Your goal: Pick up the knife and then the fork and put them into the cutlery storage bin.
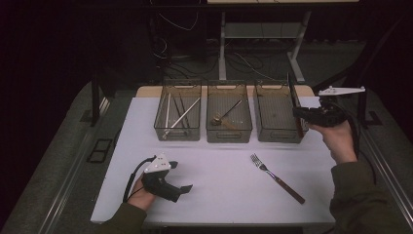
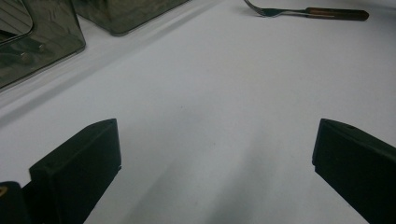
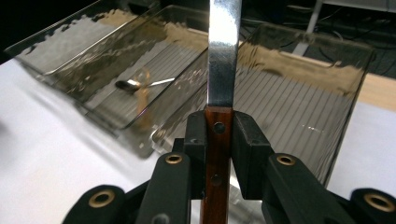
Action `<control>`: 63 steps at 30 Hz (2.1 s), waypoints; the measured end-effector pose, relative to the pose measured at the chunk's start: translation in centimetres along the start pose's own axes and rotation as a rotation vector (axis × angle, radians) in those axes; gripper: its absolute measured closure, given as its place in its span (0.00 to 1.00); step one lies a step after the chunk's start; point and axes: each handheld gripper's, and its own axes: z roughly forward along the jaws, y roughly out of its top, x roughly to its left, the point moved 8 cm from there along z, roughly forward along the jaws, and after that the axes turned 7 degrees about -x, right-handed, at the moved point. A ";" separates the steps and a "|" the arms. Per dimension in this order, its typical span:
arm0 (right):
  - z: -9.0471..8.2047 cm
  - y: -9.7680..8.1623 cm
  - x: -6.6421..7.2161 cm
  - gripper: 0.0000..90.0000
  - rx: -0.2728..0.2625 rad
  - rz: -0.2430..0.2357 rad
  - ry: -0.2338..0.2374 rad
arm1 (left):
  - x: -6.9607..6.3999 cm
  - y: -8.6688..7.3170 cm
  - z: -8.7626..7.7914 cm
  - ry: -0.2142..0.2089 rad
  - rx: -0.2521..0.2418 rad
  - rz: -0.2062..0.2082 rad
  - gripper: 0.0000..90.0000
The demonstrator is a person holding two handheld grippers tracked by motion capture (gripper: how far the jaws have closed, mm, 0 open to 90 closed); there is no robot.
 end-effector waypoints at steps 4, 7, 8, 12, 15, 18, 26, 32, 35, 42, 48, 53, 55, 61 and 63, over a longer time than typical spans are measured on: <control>1.3 0.9 -1.1 0.86 0.002 -0.004 -0.034 | -0.1 0.0 0.1 -0.002 0.002 0.002 0.00; 2.5 1.2 -2.0 0.86 0.003 -0.009 -0.056 | -0.2 -0.1 0.1 -0.005 0.007 0.002 0.00; 2.8 1.2 -2.2 0.86 0.009 -0.003 -0.063 | -0.2 -0.1 0.1 -0.006 0.006 0.001 0.00; 4.2 0.5 -3.4 0.86 0.037 -0.001 -0.090 | -0.2 -0.1 0.1 -0.009 0.006 0.001 0.00; 5.1 -0.3 -4.1 0.86 0.067 0.014 -0.106 | -0.3 0.0 0.1 -0.010 0.004 0.002 0.00; 6.0 -1.3 -4.4 0.86 0.114 -0.001 -0.128 | -0.3 0.0 0.1 -0.011 0.003 0.001 0.00; 7.4 -3.4 -4.7 0.86 0.208 -0.033 -0.162 | -0.4 0.0 0.1 -0.016 0.002 0.003 0.00; 8.0 -4.2 -4.8 0.86 0.261 -0.046 -0.173 | -0.5 -0.1 0.2 -0.019 0.011 0.003 0.00; 8.2 -4.5 -4.8 0.84 0.288 -0.059 -0.180 | -0.5 -0.1 0.1 -0.020 0.012 0.001 0.00; 7.0 -3.3 -4.5 0.65 0.204 -0.009 -0.152 | -0.5 -0.1 0.1 -0.019 0.010 0.002 0.00; 5.1 -2.6 -2.9 0.55 0.134 0.020 -0.074 | -0.5 -0.1 0.1 -0.015 0.011 0.003 0.00; 3.3 -3.0 -1.0 0.52 0.095 0.025 -0.018 | -0.5 -0.1 0.1 -0.014 0.012 0.003 0.00; 2.7 -3.4 -0.3 0.51 0.094 0.014 -0.002 | -0.6 -0.1 0.1 -0.013 0.012 0.006 0.00; 1.1 -4.7 1.7 0.49 0.084 0.005 0.045 | -0.6 -0.1 0.1 -0.010 0.011 0.008 0.00; 0.6 -5.3 2.2 0.48 0.080 0.001 0.056 | -0.6 -0.1 0.1 -0.010 0.012 0.009 0.00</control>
